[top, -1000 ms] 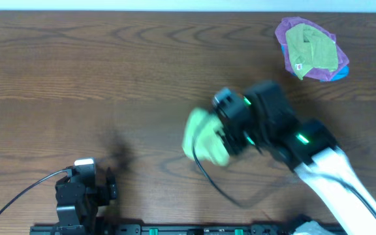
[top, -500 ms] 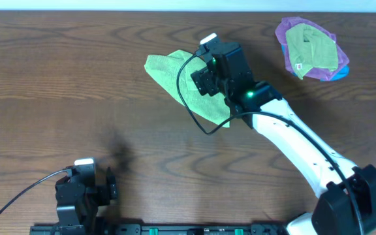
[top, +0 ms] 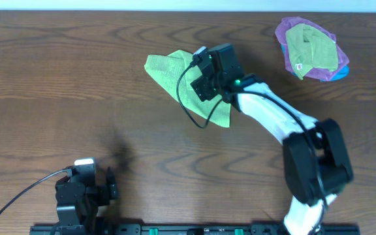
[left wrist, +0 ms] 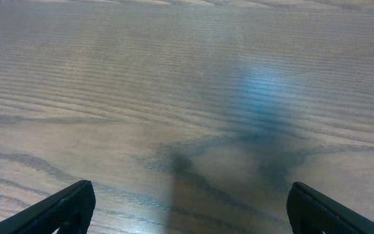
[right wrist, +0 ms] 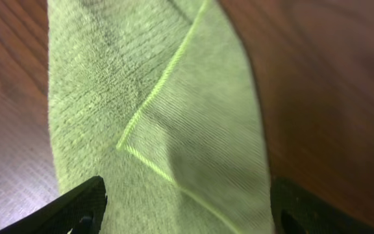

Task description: Fold the cloth

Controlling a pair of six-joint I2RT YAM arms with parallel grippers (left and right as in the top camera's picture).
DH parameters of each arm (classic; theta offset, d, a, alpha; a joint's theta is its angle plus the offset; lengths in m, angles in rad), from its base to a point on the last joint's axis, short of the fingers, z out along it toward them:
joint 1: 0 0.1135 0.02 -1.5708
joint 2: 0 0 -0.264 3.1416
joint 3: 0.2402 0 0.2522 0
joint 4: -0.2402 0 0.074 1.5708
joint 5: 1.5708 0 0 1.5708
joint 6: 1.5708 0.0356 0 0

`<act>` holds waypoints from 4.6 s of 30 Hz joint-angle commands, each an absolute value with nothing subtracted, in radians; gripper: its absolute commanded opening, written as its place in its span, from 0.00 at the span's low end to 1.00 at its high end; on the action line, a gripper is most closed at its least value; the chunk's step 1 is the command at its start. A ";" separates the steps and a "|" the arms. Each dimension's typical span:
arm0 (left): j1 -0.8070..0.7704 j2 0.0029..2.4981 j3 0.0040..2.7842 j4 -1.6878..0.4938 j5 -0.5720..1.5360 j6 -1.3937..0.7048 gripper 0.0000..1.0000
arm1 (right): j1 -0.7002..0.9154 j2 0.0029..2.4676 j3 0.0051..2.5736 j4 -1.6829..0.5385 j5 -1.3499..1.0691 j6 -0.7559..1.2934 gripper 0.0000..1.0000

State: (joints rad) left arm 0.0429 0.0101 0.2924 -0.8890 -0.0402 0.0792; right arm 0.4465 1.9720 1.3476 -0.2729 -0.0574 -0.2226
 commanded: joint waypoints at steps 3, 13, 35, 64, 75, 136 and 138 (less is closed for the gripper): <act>0.039 0.004 0.281 -0.945 -0.055 0.101 0.95 | 0.453 2.079 1.488 -0.273 -0.099 -0.241 0.79; 0.039 0.004 0.281 -0.945 -0.054 0.101 0.95 | 0.461 2.134 1.560 -0.326 -0.199 -0.195 0.65; 0.039 0.004 0.281 -0.945 -0.054 0.101 0.95 | 0.456 2.215 1.560 -0.351 -0.228 -0.181 0.53; 0.039 0.004 0.281 -0.945 -0.054 0.101 0.95 | 0.455 2.089 1.607 -0.397 -0.001 -0.181 0.01; 0.039 0.004 0.281 -0.938 -0.055 0.101 0.96 | 0.312 2.041 1.607 -0.439 0.263 -0.181 0.01; -0.353 1.618 0.805 0.158 0.885 -0.921 0.95 | -0.091 1.998 1.607 -0.697 -0.180 0.098 0.64; -0.388 1.687 0.805 0.246 0.884 -0.983 0.95 | -0.098 1.974 1.607 -0.697 -0.188 0.097 0.64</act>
